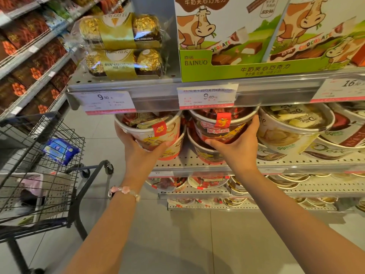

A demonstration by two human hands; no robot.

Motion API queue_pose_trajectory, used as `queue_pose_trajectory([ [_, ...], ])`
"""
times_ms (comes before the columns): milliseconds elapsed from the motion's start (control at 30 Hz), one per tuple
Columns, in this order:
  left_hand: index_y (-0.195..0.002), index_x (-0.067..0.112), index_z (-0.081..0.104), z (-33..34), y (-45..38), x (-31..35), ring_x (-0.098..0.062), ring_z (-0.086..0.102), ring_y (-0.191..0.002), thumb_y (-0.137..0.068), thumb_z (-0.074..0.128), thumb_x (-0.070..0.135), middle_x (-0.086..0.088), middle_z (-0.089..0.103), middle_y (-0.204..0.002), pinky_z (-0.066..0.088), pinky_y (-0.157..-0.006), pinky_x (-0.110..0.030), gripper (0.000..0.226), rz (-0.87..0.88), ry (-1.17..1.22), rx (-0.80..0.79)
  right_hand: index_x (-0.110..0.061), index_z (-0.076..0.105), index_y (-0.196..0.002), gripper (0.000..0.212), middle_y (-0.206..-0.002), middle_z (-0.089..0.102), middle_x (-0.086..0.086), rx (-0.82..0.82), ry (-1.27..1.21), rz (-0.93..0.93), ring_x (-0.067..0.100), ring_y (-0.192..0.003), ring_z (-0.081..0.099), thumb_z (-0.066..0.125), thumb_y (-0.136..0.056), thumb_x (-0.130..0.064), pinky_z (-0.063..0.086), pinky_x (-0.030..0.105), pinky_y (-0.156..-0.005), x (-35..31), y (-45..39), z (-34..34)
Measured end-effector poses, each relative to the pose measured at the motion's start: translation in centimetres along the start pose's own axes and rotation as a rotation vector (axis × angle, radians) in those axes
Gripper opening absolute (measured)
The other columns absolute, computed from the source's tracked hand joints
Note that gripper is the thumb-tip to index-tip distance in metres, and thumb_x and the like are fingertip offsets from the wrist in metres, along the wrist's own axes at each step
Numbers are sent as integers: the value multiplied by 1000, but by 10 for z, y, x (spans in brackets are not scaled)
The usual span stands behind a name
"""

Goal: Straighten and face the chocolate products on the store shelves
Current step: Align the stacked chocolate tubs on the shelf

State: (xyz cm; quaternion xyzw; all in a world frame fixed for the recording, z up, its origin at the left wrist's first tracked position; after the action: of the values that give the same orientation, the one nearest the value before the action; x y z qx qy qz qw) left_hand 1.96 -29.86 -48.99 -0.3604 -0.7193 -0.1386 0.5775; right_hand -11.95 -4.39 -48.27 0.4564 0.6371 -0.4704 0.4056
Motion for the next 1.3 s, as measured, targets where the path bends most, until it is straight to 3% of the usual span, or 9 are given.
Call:
queue_pose_trajectory([
  [133,-143,30,10,-1,4,-1,7,47,-115,-57,87,29,7,41,-138,46,-96,-25,116,-11,-7,49,-13,24,-139,116,-131,51,-1,-44,20,9,4,-114,50,92,-46,-28,41,10,-91,10,3,-6],
  [267,-143,24,15,2,8,0,-4,44,-124,-55,87,30,3,40,-140,44,-100,-24,113,-7,14,80,-15,28,-136,109,-128,51,-5,-101,13,0,5,-115,52,92,-48,-27,41,3,-87,15,4,-8],
  [367,-143,24,14,5,7,-3,0,46,-121,-54,88,29,5,42,-138,46,-95,-18,116,-13,11,29,-20,26,-138,108,-123,48,-18,-131,-4,-12,-11,-110,48,91,-51,-26,37,-3,-83,13,5,-5],
  [467,-143,24,14,5,9,-6,-3,49,-120,-60,86,28,5,47,-136,48,-96,-27,111,-16,-35,5,-20,25,-140,106,-119,45,-28,-153,-1,-30,-27,-104,43,90,-55,-22,35,-5,-82,13,5,-5],
  [567,-144,23,14,4,11,-5,-10,51,-121,-63,84,28,2,49,-136,48,-98,-36,107,-5,-72,42,-17,27,-139,105,-122,49,-18,-137,15,-18,-20,-103,46,89,-55,-23,36,-4,-84,15,6,-5],
  [667,-144,25,14,6,14,-1,-13,52,-120,-61,85,30,0,50,-136,48,-97,-32,109,-9,-93,119,-18,25,-140,106,-127,49,-11,-107,40,-8,-8,-110,46,89,-56,-25,36,-2,-86,14,6,-3],
  [800,-145,26,14,7,15,1,-17,53,-120,-60,86,32,-1,50,-136,48,-95,-29,111,-14,-112,204,-17,25,-140,106,-132,50,-5,-89,71,-10,7,-119,49,88,-56,-29,40,16,-95,9,7,-3],
  [1033,-146,21,14,7,13,9,-23,63,-105,-60,82,50,-3,61,-123,54,-87,-36,114,21,-336,246,-18,23,-143,108,-131,54,-1,-41,144,-2,16,-118,53,87,-57,-34,45,28,-96,2,6,-10],
  [1300,-145,16,15,0,23,14,-34,64,-98,-59,81,53,-11,63,-118,51,-87,-50,114,-16,-438,335,-17,25,-141,107,-130,55,0,-16,162,14,17,-118,54,87,-56,-35,43,24,-93,1,6,-9],
])
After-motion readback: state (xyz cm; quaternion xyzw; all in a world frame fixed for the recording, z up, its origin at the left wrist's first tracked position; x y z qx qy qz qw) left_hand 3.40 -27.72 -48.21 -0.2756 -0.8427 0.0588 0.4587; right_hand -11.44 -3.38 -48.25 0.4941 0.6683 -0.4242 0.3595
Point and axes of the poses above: each hand's wrist, its own y-axis away from the middle knuckle, its own z-axis out of the palm, x = y × z, the point moved 10 cm from there along -y, towards the middle knuckle
